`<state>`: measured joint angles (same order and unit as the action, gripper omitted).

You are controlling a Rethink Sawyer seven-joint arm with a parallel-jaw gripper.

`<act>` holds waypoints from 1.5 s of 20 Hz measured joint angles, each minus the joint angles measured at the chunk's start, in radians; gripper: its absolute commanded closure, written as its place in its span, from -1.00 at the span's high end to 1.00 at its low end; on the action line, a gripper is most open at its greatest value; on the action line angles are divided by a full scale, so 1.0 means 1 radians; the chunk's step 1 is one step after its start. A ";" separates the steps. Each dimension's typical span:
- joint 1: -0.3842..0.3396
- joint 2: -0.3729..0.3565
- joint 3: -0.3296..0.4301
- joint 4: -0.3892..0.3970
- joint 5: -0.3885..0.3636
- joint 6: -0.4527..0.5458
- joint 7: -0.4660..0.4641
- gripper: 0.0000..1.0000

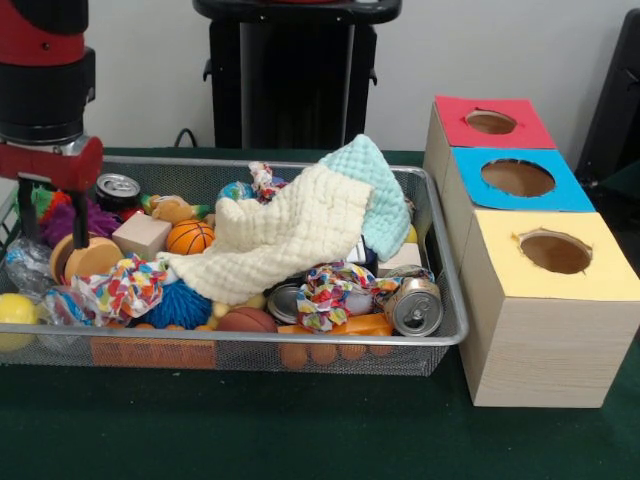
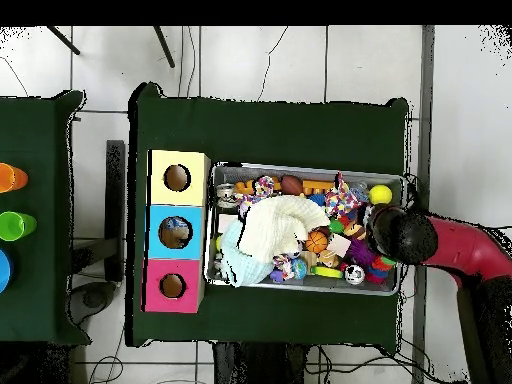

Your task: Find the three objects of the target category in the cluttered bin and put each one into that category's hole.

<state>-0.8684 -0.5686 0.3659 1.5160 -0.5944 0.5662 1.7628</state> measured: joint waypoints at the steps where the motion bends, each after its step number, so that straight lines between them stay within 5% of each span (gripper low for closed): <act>1: -0.001 0.009 0.000 -0.010 -0.003 0.000 0.000 1.00; 13: -0.027 0.081 0.000 -0.056 -0.035 0.000 0.000 1.00; 30: -0.047 0.032 -0.019 0.012 -0.039 0.000 0.000 1.00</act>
<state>-0.9157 -0.5364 0.3472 1.5284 -0.6329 0.5662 1.7628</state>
